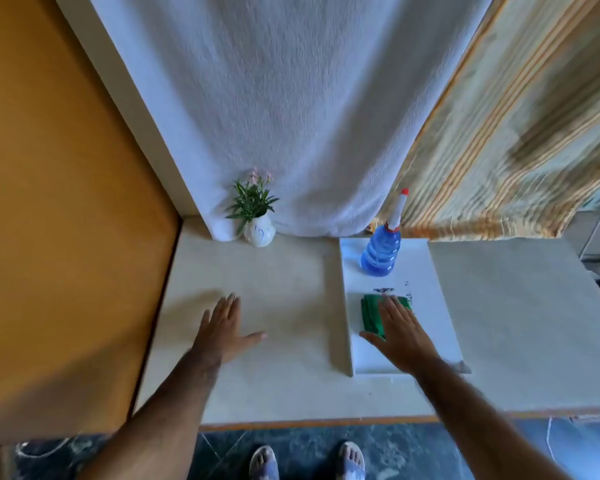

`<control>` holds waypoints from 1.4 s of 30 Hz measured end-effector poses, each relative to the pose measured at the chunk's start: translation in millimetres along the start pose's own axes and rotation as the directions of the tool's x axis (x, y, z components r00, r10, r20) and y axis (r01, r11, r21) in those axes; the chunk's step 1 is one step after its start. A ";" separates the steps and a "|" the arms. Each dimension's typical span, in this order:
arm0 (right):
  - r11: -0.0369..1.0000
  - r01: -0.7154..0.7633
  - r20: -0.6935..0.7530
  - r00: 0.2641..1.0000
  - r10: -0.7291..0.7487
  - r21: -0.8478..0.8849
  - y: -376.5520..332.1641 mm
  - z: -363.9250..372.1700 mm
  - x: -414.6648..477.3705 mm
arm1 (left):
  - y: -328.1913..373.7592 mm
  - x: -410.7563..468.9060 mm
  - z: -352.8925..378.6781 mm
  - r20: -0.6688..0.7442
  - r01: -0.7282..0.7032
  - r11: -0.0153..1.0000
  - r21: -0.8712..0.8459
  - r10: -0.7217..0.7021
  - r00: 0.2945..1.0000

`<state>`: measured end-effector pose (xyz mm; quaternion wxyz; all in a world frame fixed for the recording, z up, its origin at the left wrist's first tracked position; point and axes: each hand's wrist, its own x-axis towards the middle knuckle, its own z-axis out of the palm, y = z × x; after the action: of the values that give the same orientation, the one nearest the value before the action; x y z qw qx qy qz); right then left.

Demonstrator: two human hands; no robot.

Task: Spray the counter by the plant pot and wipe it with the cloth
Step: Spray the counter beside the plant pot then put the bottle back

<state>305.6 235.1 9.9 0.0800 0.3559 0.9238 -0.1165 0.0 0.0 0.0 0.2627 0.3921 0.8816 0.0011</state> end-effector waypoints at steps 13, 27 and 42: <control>1.000 -0.014 -0.010 1.000 0.014 -0.010 -0.7 43.8 -14.5 | -14.2 0.3 46.2 -0.003 0.005 0.997 0.079 -0.005 1.000; 0.648 -0.036 -0.367 0.800 0.476 0.761 4.3 -103.3 145.1 | -18.0 6.2 49.5 0.047 -0.027 0.996 0.086 0.023 0.999; 0.541 0.118 -0.445 0.724 0.528 0.833 -6.1 -71.9 157.1 | -26.8 9.3 67.1 -0.038 -0.032 0.993 0.118 0.036 0.999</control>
<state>181.6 350.7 43.7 -0.4078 0.4819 0.6726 -0.3861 7.5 -25.8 -67.7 0.2215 0.4217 0.8784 -0.0383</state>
